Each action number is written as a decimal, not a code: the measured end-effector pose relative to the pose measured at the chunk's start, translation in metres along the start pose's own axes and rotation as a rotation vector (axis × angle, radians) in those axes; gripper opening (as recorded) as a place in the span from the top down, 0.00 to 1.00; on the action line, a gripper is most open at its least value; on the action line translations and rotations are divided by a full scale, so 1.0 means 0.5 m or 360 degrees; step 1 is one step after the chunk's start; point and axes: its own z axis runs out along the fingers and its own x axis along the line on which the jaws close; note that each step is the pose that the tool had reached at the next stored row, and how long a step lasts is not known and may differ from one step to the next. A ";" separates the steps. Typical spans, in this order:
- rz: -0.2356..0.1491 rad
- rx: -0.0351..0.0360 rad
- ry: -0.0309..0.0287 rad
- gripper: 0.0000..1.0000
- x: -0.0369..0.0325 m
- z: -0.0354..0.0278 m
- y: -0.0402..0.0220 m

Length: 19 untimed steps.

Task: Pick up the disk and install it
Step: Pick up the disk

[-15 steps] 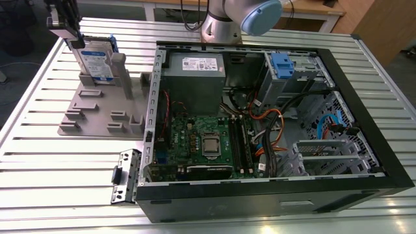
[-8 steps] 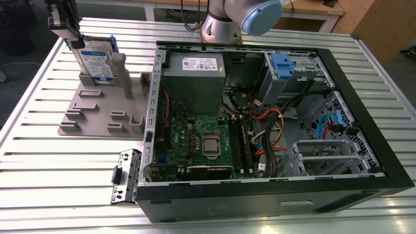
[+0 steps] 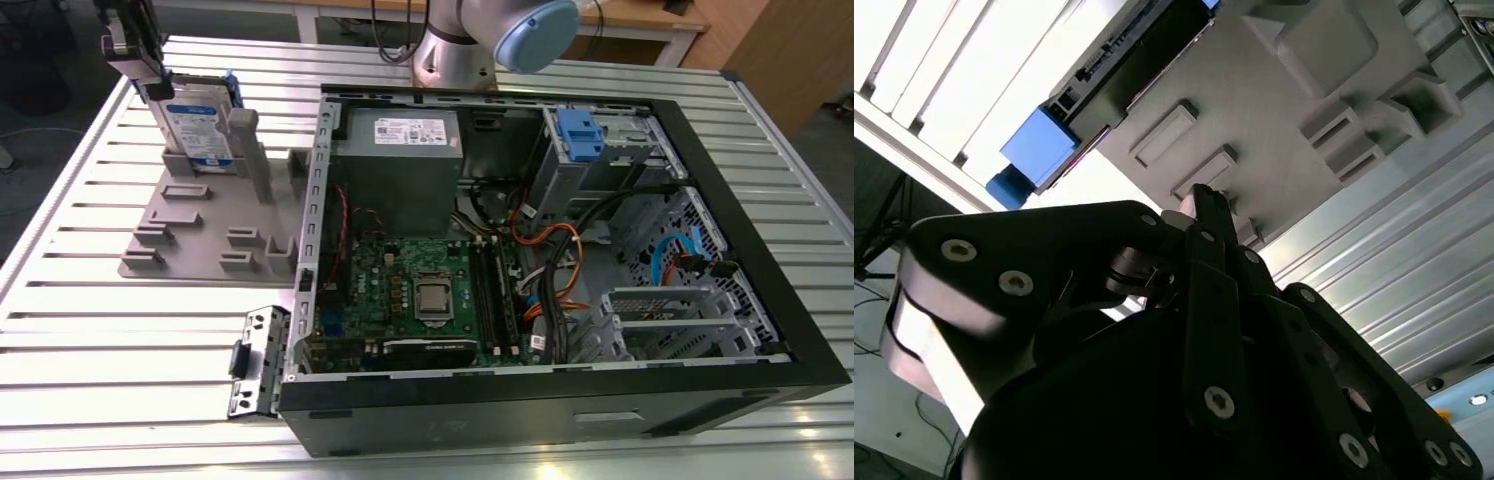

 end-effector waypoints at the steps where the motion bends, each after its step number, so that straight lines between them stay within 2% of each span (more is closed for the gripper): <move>1: -0.0005 0.0000 0.00002 0.90 0.000 0.000 0.000; 15: -0.0082 -0.0002 0.00023 0.90 0.000 0.000 0.000; 17: -0.0082 -0.0002 0.00025 0.90 0.000 0.000 0.000; 19: -0.0047 -0.0001 0.00016 0.90 0.000 0.002 0.000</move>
